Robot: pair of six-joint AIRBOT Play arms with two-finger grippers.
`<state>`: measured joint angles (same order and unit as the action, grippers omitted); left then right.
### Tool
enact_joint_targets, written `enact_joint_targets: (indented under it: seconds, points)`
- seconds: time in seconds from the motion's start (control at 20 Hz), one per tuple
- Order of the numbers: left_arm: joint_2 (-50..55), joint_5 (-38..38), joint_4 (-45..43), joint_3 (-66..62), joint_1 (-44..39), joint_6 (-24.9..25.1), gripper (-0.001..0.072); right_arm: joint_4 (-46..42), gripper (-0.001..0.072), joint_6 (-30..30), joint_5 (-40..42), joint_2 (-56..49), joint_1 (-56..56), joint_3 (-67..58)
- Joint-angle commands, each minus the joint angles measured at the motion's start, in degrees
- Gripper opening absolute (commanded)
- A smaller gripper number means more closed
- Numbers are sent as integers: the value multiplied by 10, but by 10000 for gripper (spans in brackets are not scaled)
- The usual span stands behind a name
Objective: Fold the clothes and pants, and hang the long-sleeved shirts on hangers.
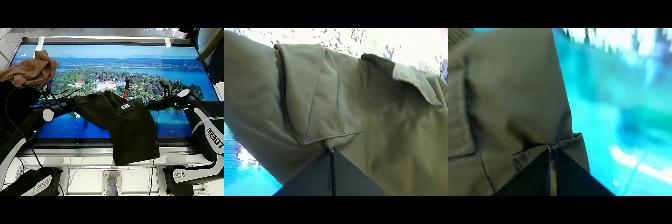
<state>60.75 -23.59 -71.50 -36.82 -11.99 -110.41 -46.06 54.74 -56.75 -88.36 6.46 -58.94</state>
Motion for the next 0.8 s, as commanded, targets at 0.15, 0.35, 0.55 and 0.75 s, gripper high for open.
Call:
enact_joint_targets:
  seconds: [0.15, 0.35, 0.55, 0.75]
  points:
    - [0, -11, 0, -1, 1, 8, 13, -7, 398, 26, 63, -7, 0, -44]
    - [0, -11, 0, -1, 1, 8, 13, 1, 467, 30, -12, -70, -1, -57]
    - [0, -11, 0, -1, 1, 8, 12, 61, 482, -34, -116, -123, -2, -74]
    - [0, -11, 0, -1, 1, 19, 12, 73, 192, -61, -144, -124, -19, -81]
